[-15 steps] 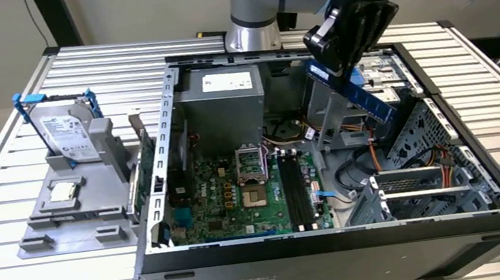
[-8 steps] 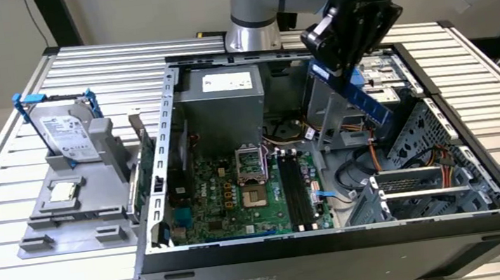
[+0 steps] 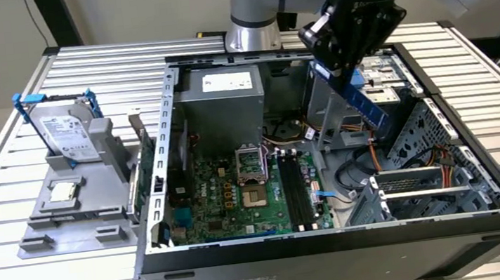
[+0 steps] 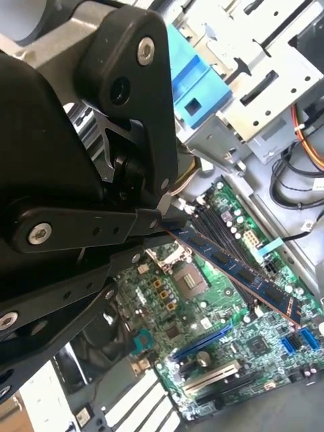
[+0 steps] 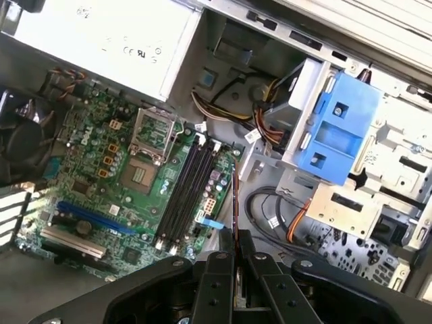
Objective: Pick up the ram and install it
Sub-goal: 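Insert the ram into the slot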
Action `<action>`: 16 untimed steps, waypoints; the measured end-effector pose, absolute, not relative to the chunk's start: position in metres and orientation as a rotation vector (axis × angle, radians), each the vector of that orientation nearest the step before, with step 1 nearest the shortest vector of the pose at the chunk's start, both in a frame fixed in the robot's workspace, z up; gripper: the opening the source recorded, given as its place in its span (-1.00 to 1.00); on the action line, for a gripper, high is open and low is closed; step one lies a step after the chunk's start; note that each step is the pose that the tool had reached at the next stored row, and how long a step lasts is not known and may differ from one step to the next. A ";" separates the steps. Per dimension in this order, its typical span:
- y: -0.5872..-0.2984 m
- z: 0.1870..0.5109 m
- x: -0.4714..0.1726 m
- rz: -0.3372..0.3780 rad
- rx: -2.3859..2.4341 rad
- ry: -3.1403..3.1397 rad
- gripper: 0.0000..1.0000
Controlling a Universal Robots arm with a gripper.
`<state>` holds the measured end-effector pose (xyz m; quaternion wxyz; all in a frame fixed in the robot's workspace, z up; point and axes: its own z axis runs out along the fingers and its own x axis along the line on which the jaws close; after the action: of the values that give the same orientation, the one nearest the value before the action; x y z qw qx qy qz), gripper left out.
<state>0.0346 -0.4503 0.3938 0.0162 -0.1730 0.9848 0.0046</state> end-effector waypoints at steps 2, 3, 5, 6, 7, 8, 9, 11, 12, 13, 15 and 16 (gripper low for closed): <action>-0.450 0.394 0.035 0.014 -0.500 3.069 -1.00; -0.450 0.394 0.035 0.013 -0.481 3.072 -1.00; -0.451 0.394 0.035 0.013 -0.445 3.077 -1.00; -0.451 0.394 0.035 0.013 -0.426 3.080 -1.00; -0.451 0.394 0.035 0.012 -0.407 3.082 -1.00; -0.451 0.394 0.035 0.012 -0.388 3.084 -1.00; -0.451 0.394 0.035 0.012 -0.369 3.087 -1.00; -0.451 0.394 0.035 0.011 -0.331 3.091 -1.00; -0.451 0.394 0.035 0.011 -0.311 3.093 -1.00; -0.451 0.394 0.035 0.011 -0.292 3.095 -1.00; -0.451 0.394 0.035 0.010 -0.234 3.100 -1.00; -0.451 0.394 0.035 0.009 -0.216 3.101 -1.00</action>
<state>0.0346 -0.4510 0.3938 0.0166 -0.0693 0.9975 0.0029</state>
